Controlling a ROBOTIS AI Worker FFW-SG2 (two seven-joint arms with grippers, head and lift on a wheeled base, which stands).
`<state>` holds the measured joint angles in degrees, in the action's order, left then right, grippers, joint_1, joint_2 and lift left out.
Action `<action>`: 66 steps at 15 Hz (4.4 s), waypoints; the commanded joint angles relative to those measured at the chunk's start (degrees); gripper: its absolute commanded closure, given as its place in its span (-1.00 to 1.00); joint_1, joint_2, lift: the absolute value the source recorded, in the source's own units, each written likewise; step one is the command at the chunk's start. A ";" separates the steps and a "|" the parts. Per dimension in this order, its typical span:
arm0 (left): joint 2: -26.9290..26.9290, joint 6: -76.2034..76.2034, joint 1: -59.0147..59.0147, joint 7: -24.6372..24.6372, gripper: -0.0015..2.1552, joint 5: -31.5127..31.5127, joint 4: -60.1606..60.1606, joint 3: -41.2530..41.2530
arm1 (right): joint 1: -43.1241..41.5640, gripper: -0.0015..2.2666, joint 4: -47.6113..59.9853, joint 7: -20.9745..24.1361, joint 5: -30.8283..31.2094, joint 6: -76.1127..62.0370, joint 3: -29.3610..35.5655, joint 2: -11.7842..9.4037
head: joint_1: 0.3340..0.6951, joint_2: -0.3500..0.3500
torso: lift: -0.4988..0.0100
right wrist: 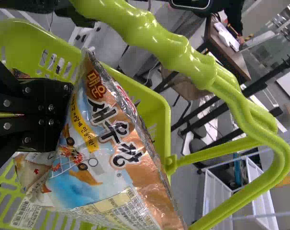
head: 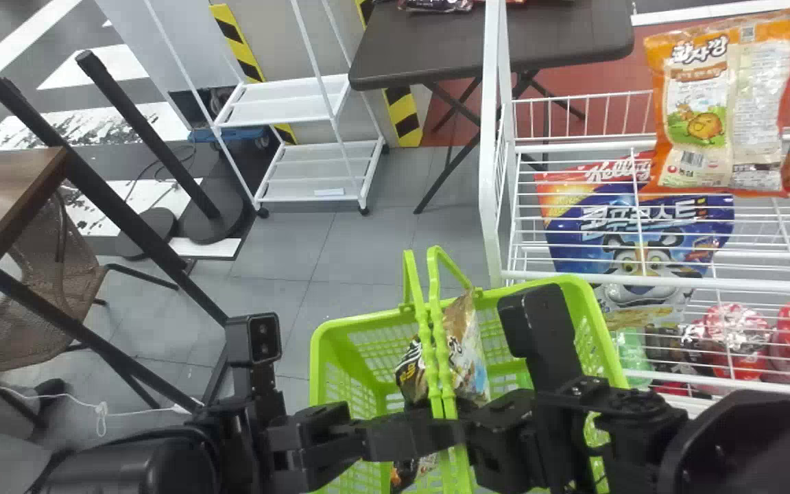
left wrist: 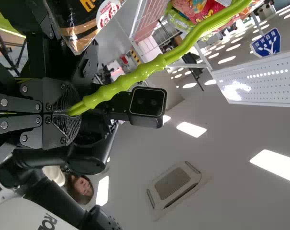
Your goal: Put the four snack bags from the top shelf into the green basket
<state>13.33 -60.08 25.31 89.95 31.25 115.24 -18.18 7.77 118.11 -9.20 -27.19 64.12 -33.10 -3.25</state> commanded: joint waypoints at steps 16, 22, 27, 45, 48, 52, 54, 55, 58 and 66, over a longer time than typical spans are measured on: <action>2.13 0.00 0.00 0.62 0.99 2.59 -0.72 0.43 | 5.24 -0.96 7.58 -1.79 5.84 -19.86 40.74 -3.08 | 1.00 -0.16 | 0.94; 2.75 0.88 1.14 0.62 0.99 3.29 -2.12 -0.54 | -15.24 -0.93 -28.02 -0.03 14.80 -45.34 29.85 -2.99 | 1.00 -0.17 | 0.94; 2.93 2.11 1.23 0.62 0.99 3.73 -4.58 -1.07 | -22.80 0.18 -39.27 6.21 20.69 -46.58 25.27 -1.23 | 1.00 -0.05 | 0.94; 2.05 2.47 -0.53 0.62 0.99 3.20 -5.20 -0.54 | 12.97 0.99 19.36 3.22 5.31 -20.21 26.42 -2.29 | 1.00 0.21 | 0.94; 2.05 2.11 -0.62 0.62 0.99 3.12 -4.76 -0.28 | 18.51 0.99 25.60 3.14 4.61 -14.41 20.88 -3.08 | 1.00 0.43 | 0.94; 1.96 1.76 -0.62 0.62 0.99 3.64 -4.32 -0.10 | 18.95 0.99 27.09 4.10 5.04 0.89 15.43 -3.34 | 1.00 0.87 | 0.94; 1.96 1.41 -0.62 0.62 0.99 3.73 -3.97 -0.28 | 18.33 0.98 24.89 4.63 6.36 2.47 12.53 -4.22 | 1.00 1.00 | 0.94; 1.96 1.41 -0.53 0.62 0.99 3.73 -3.79 -0.10 | 17.54 0.89 24.10 4.63 7.15 5.10 11.83 -4.22 | 1.00 1.00 | 0.94; 1.96 1.23 -0.53 0.62 0.99 3.64 -3.53 0.16 | 15.52 -1.00 22.52 4.63 10.67 8.62 10.42 -4.84 | 1.00 1.00 | 0.94; 2.05 1.41 -0.35 0.62 0.99 4.44 -4.23 -0.98 | 16.49 -0.96 28.85 2.61 7.07 -5.62 29.49 -5.19 | 1.00 0.79 | 0.94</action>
<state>15.31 -58.69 24.80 89.91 35.44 111.12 -18.73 24.04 146.79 -6.60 -19.67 64.29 -9.34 -8.68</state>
